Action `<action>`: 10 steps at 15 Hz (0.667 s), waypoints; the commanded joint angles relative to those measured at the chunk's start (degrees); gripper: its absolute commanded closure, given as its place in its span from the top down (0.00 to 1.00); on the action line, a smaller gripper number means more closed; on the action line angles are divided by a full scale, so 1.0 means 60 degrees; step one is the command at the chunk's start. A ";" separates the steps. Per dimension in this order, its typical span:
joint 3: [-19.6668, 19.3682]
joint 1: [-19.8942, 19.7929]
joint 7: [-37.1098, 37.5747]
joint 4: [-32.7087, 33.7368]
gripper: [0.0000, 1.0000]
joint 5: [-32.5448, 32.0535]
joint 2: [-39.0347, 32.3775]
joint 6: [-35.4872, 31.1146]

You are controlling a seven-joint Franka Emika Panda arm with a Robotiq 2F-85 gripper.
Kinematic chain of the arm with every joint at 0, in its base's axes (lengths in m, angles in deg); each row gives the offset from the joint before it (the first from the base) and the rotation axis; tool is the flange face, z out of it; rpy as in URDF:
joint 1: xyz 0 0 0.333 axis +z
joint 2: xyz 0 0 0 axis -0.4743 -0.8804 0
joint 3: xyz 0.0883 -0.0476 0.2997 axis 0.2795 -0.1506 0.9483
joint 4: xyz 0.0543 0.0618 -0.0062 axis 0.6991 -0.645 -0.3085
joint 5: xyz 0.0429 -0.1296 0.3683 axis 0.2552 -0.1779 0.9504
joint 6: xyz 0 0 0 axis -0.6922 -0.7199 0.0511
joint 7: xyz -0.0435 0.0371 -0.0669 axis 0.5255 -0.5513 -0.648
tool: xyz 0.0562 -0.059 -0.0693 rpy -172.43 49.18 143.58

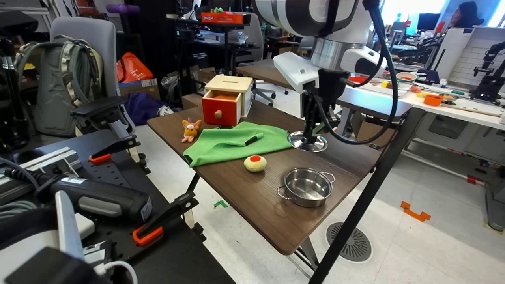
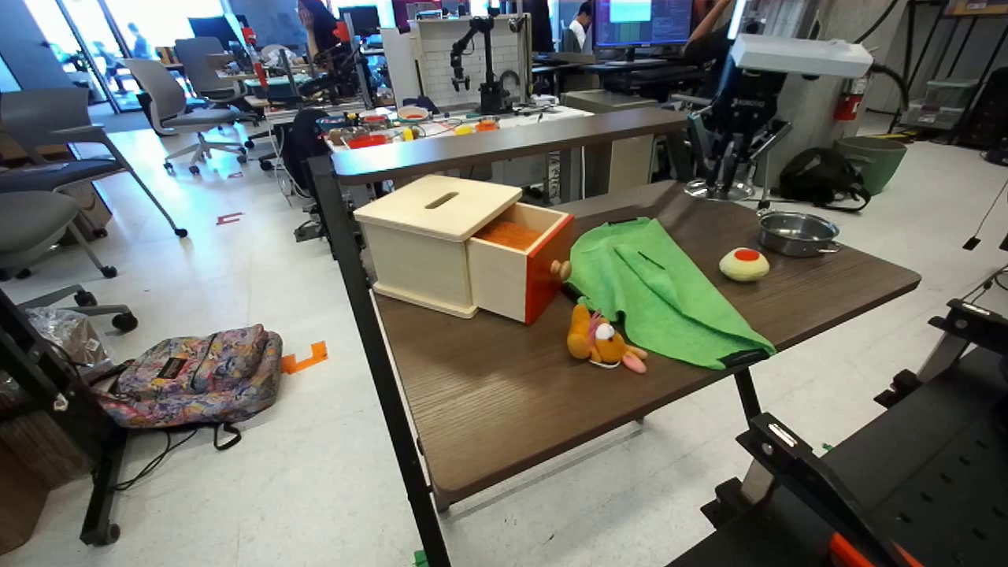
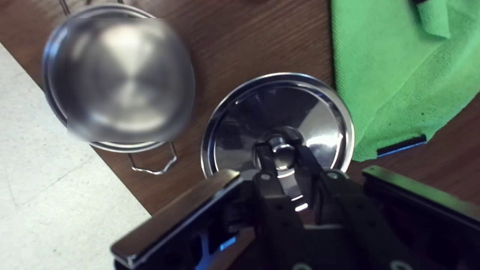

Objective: Put the lid on the silver pot

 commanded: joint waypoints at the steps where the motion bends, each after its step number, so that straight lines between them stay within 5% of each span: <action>1: 0.0026 -0.0372 -0.0592 -0.1411 0.05 0.0006 0.0940 -0.0106; 10: -0.0268 -0.0883 -0.0666 -0.1720 0.05 -0.0059 0.0886 0.0162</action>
